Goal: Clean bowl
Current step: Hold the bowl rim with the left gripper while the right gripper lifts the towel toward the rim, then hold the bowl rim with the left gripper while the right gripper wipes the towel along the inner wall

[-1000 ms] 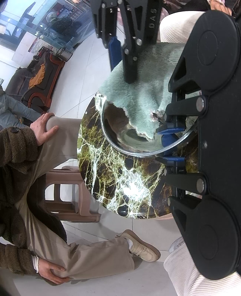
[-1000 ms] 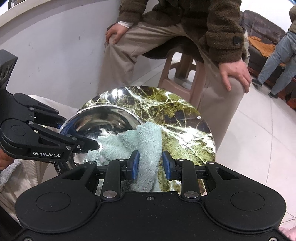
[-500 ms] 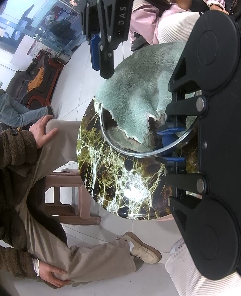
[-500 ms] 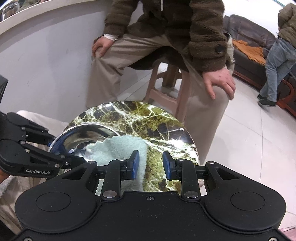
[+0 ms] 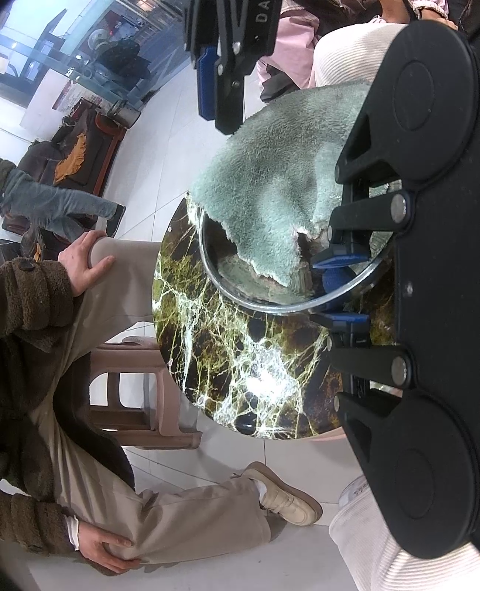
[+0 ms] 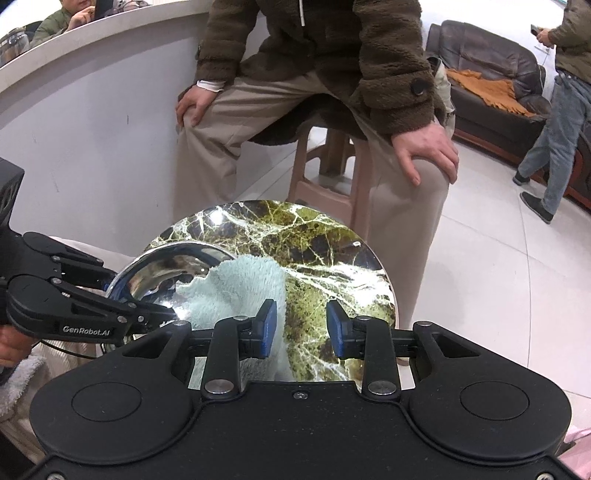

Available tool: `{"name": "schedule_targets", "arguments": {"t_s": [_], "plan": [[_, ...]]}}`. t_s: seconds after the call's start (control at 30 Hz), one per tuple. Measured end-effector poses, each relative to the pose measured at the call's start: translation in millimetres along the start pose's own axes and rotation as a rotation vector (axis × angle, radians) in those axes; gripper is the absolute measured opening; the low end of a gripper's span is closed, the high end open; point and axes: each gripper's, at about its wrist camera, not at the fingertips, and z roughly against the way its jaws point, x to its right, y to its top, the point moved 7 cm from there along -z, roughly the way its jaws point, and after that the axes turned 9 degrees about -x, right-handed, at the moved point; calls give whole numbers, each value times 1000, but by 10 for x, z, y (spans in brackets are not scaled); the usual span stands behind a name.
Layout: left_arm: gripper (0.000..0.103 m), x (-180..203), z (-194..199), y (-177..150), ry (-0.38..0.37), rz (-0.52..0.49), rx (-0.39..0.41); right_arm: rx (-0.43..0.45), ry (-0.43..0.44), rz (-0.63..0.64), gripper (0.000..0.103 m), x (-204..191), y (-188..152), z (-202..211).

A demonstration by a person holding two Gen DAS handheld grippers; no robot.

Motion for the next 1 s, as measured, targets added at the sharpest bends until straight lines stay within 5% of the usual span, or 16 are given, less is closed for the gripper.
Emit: {"name": "schedule_targets", "arguments": {"t_s": [1.0], "plan": [[24, 13, -9, 19, 6, -9, -4, -22, 16, 117, 32, -376, -108, 96]]}}
